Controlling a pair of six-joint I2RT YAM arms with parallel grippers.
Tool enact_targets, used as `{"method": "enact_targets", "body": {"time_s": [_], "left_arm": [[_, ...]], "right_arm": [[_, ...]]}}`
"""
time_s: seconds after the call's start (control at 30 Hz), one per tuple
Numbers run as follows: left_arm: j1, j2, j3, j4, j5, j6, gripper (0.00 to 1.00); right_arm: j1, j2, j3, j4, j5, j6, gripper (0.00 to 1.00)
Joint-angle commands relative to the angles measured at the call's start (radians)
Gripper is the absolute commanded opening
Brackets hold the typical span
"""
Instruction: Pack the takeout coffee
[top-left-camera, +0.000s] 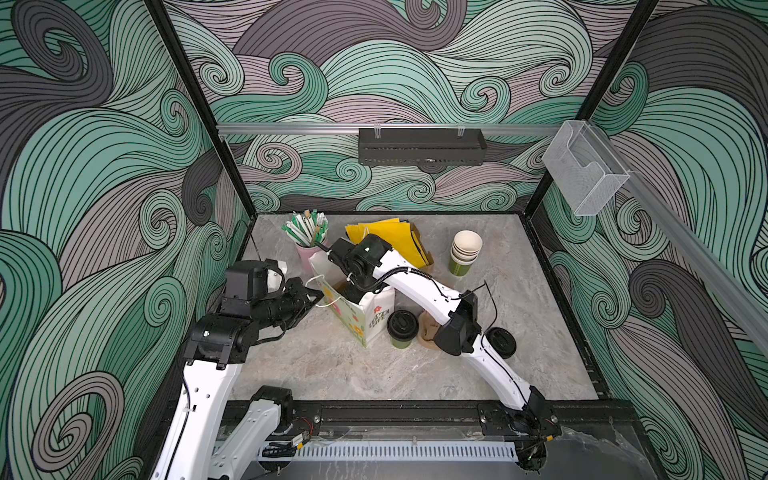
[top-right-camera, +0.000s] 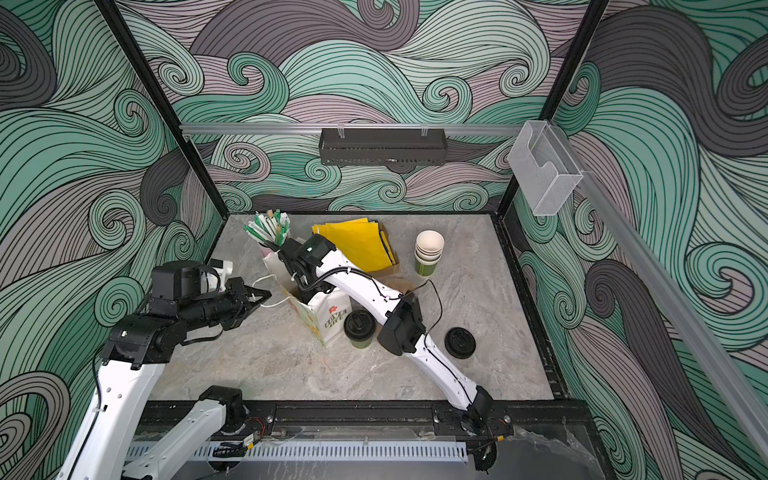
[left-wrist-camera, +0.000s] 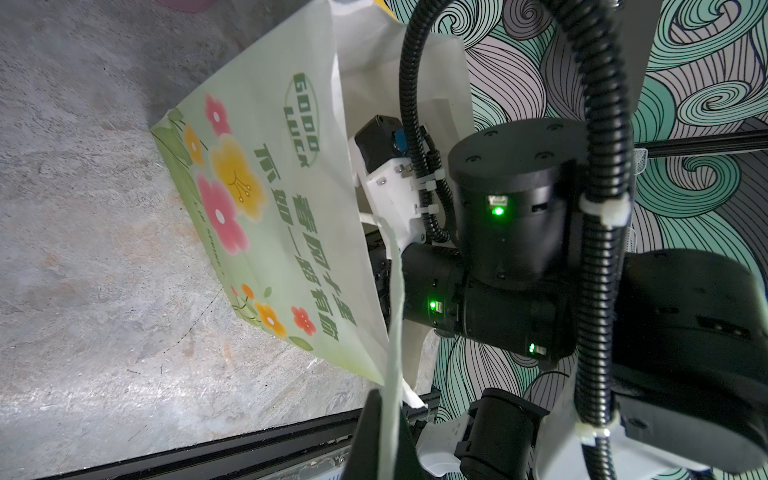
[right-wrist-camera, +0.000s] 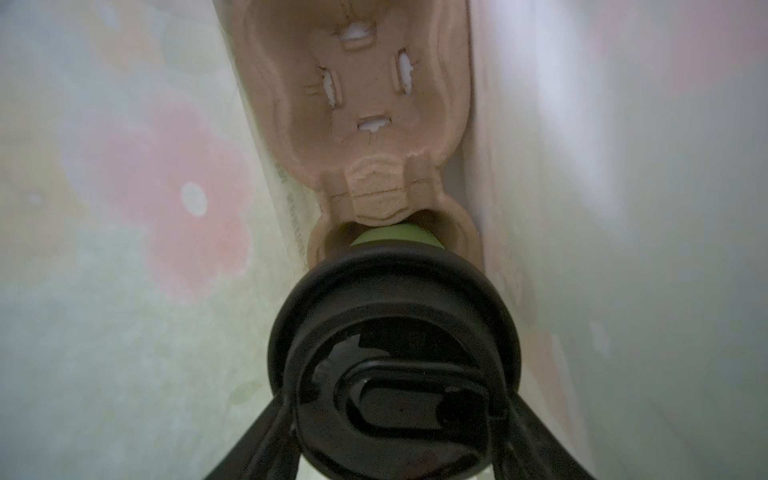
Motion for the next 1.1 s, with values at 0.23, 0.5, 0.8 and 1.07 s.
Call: {"method": "enact_targets", "body": {"time_s": [0.23,0.5,0.8,1.07], "left_arm": [[-0.005,-0.002,-0.003,-0.011,-0.01,0.013,0.0],[-0.005,0.001,-0.003,-0.009,-0.016,0.015,0.0],[-0.005,0.0,-0.007,-0.011,-0.022,0.022,0.0],[-0.005,-0.003,0.0,-0.038,-0.027,0.053,0.0]], "right_arm": [[0.004,0.012,-0.075,-0.106,-0.026,0.014,0.54],[0.004,-0.082,-0.085,-0.121,-0.024,0.04,0.55],[0.006,-0.146,-0.106,-0.138,-0.006,0.057,0.56],[0.02,-0.178,-0.079,-0.145,0.027,0.086,0.56]]}}
